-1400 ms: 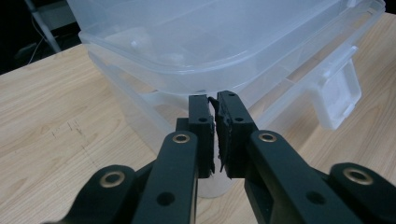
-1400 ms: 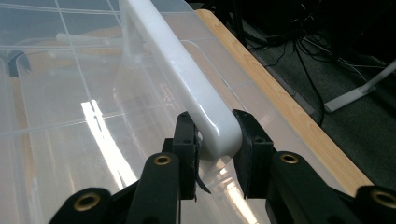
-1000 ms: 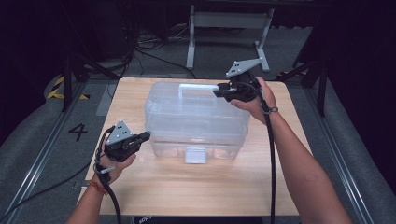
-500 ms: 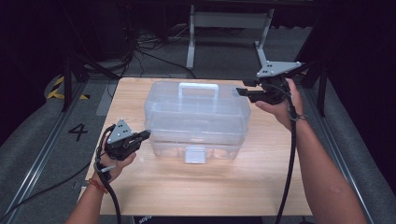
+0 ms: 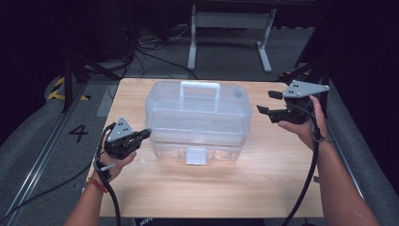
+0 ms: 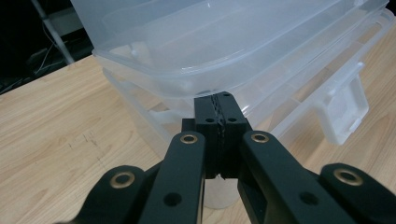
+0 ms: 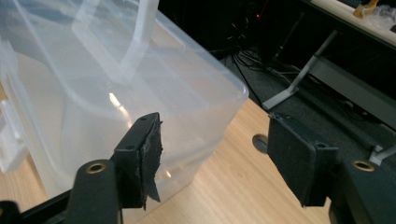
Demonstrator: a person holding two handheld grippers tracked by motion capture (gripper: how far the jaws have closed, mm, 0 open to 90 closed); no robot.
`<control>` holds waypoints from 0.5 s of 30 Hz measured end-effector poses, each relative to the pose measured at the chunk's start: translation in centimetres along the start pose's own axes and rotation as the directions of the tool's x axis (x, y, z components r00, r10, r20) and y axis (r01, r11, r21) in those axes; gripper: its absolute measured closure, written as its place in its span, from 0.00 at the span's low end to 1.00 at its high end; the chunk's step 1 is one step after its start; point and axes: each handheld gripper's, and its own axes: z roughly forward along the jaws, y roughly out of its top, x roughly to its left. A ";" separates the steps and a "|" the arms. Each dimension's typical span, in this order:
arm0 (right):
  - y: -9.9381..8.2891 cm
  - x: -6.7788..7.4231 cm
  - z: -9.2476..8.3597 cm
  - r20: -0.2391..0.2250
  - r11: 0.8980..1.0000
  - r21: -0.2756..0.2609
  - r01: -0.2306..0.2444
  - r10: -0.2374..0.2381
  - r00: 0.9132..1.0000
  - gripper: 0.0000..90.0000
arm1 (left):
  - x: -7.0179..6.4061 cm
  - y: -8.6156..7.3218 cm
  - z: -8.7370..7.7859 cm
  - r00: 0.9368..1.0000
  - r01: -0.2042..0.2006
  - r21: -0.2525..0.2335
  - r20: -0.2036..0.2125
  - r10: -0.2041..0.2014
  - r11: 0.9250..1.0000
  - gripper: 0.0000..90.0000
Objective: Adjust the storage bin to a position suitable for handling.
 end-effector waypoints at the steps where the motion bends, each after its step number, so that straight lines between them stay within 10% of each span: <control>1: -0.6 0.1 0.0 0.003 1.000 0.002 -0.003 0.003 1.000 0.38 | 0.1 0.1 0.0 1.000 -0.006 -0.002 -0.001 0.006 1.000 0.99; 15: -5.8 1.9 1.4 -0.052 1.000 0.020 -0.017 0.018 0.998 0.38 | 0.3 1.4 -0.1 1.000 -0.015 0.009 -0.007 0.015 1.000 0.99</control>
